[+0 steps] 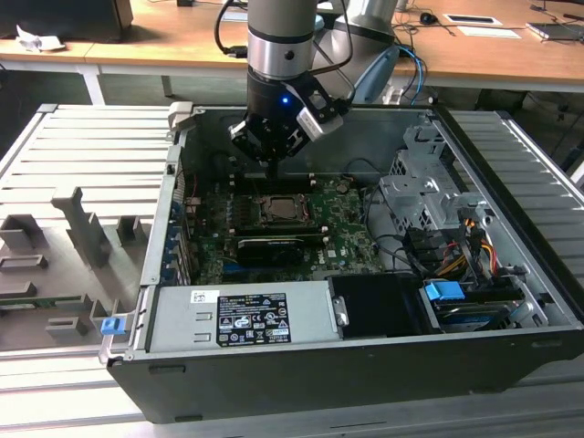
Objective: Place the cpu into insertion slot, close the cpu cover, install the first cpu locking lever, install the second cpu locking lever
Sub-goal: 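Install the first cpu locking lever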
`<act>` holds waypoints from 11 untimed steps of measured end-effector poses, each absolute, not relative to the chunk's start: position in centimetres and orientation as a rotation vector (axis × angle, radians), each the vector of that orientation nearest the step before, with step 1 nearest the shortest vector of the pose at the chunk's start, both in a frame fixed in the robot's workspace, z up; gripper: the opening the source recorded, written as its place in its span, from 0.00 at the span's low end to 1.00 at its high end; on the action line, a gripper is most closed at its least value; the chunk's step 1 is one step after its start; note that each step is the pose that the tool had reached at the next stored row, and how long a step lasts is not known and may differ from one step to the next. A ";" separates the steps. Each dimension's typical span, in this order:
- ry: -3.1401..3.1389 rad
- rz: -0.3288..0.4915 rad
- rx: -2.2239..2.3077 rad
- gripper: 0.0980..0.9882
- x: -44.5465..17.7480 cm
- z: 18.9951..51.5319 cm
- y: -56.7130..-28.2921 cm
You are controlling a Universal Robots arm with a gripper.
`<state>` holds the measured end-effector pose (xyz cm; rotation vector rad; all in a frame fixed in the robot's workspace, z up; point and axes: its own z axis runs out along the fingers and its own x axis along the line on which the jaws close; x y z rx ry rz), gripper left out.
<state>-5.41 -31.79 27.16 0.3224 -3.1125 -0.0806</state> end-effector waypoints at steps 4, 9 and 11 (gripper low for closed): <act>-3.114 -0.081 0.313 0.01 -5.4 27.2 -31.8; -3.120 -0.081 0.251 0.01 -5.4 27.1 -31.8; -3.127 -0.081 0.173 0.01 -5.4 27.1 -31.8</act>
